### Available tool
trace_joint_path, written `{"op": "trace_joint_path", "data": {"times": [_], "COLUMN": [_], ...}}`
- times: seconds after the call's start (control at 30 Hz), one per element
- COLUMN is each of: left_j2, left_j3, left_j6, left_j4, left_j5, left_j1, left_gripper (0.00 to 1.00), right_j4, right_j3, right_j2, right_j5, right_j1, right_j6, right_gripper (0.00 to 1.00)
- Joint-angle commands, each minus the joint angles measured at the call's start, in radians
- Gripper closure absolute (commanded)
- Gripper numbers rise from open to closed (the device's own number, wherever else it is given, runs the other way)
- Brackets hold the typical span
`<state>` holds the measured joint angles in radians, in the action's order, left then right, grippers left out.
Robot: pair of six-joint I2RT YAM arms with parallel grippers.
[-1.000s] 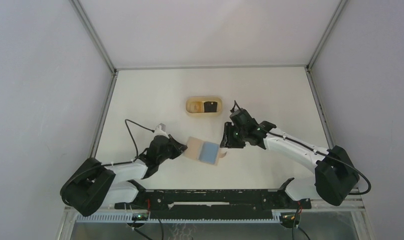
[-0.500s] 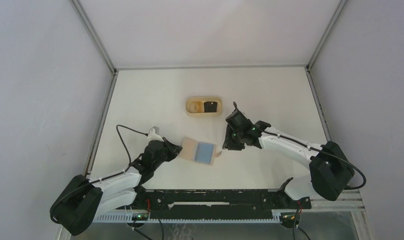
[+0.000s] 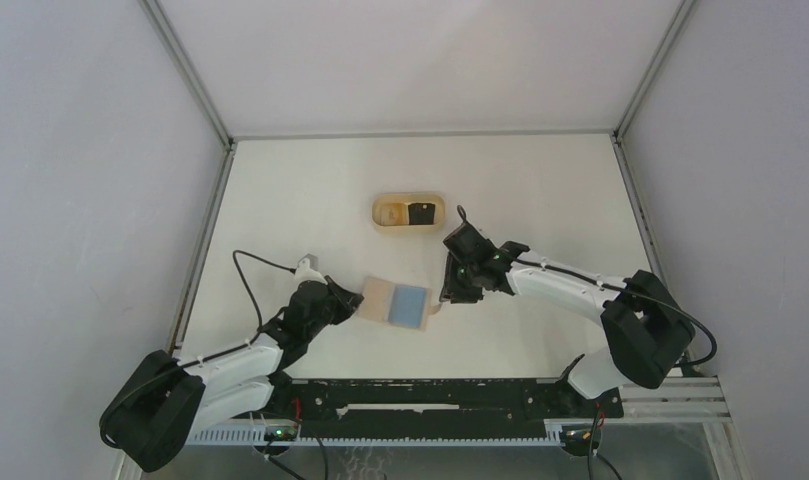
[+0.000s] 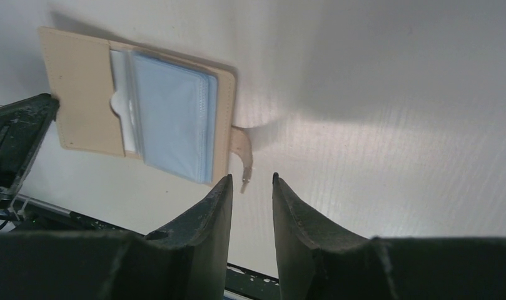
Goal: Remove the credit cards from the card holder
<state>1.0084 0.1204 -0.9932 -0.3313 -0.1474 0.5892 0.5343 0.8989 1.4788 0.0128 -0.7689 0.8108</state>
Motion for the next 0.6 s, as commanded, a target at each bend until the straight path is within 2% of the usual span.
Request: {"op": "trace_joint_path", "data": {"times": [0.0, 0.57], "left_j2": [-0.009, -0.001], "left_j3": [0.003, -0.004], "left_j6": [0.019, 0.016], "left_j4": [-0.013, -0.011], "left_j5": [-0.017, -0.023], "left_j1": [0.004, 0.004], "left_gripper": [1.00, 1.00], "right_j4": [-0.052, -0.031], "right_j3": [0.057, 0.058], "right_j2": [0.007, 0.025], "right_j5": [0.011, 0.019], "right_j1": [-0.012, -0.030], "right_j6": [0.003, -0.002], "right_gripper": [0.62, 0.67]}}
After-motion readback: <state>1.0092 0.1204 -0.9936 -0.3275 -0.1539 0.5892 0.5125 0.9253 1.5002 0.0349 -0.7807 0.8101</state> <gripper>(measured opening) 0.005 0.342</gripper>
